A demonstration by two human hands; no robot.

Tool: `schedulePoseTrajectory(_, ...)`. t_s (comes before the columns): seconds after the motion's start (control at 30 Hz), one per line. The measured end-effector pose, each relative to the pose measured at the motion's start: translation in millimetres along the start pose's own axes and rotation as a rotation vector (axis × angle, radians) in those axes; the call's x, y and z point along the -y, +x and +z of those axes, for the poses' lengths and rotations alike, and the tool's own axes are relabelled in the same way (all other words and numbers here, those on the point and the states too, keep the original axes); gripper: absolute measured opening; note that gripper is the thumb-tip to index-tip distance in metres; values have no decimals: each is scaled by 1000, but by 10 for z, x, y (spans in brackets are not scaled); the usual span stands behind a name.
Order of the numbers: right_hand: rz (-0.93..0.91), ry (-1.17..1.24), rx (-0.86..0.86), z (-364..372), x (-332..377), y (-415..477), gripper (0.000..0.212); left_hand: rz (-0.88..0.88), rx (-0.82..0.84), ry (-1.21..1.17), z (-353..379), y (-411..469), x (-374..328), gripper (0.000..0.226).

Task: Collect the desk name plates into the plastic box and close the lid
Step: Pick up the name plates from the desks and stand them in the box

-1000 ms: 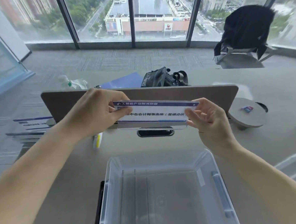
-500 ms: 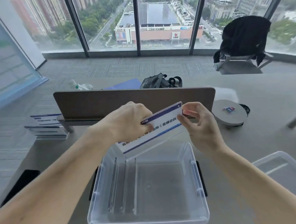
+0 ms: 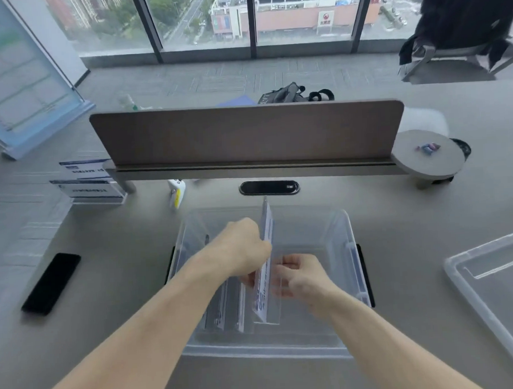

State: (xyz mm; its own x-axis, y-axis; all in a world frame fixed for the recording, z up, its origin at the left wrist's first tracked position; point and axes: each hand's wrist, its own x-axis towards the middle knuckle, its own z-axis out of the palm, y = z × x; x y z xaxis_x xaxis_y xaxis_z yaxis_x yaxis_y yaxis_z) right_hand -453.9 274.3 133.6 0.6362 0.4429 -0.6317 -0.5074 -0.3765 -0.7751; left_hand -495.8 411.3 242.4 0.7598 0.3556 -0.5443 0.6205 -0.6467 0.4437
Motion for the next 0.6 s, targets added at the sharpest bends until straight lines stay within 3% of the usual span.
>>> schedulePoseTrajectory(0.2,147,-233,-15,214,-432,493,31,-104,42,-22,670,465,462,38)
schedulePoseTrajectory(0.33,211,-289,-91,305,-626,725,24,-106,63,14,990,670,593,31)
schedulePoseTrajectory(0.4,210,-297,-128,307,-672,800,7,-89,78,49,1084,739,591,18)
schedulePoseTrajectory(0.5,223,-330,-149,295,-778,926,37,-95,108,116,1136,795,589,16)
schedulePoseTrajectory(0.6,226,-334,-177,303,-854,999,14,-96,111,135,1158,830,598,18)
